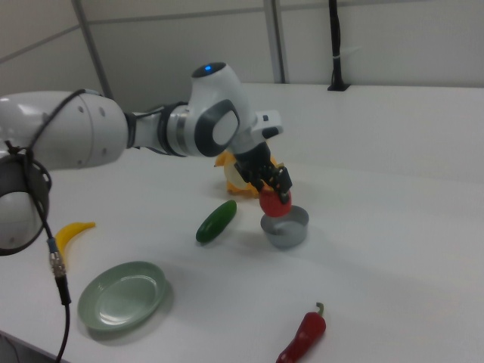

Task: Put the red apple in the bowl
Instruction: 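Lift the apple and carry it over the grey bowl, then lower the apple into the grey bowl and open the gripper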

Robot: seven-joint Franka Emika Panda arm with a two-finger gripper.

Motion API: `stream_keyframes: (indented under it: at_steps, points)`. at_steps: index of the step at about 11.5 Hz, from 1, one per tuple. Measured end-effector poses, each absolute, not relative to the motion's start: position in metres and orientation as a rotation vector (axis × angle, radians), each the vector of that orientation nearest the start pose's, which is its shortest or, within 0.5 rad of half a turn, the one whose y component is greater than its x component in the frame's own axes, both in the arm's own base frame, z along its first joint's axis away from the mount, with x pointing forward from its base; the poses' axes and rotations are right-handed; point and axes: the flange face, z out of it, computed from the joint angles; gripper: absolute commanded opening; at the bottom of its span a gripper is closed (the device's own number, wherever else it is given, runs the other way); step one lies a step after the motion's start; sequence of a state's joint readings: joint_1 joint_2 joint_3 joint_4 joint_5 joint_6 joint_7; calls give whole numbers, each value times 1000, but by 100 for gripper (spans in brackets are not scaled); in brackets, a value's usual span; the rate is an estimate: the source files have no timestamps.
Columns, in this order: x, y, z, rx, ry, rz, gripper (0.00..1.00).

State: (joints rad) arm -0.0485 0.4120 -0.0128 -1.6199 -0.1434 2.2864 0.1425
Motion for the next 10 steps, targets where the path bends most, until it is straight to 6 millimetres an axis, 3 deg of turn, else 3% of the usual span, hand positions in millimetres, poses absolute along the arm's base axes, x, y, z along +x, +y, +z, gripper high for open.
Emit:
stream_keyframes:
  at_steps: [1, 2, 3, 4, 6, 10]
  points:
    - [699, -47, 401, -3219, 198, -433, 40]
    - [703, -47, 391, -3218, 194, -435, 62]
    - [705, -47, 384, -3218, 192, -433, 95]
    - [707, -47, 379, -3218, 191, -427, 100]
    - [708, -46, 378, -3219, 190, -427, 100]
    - [711, -46, 389, -3214, 191, -461, 100]
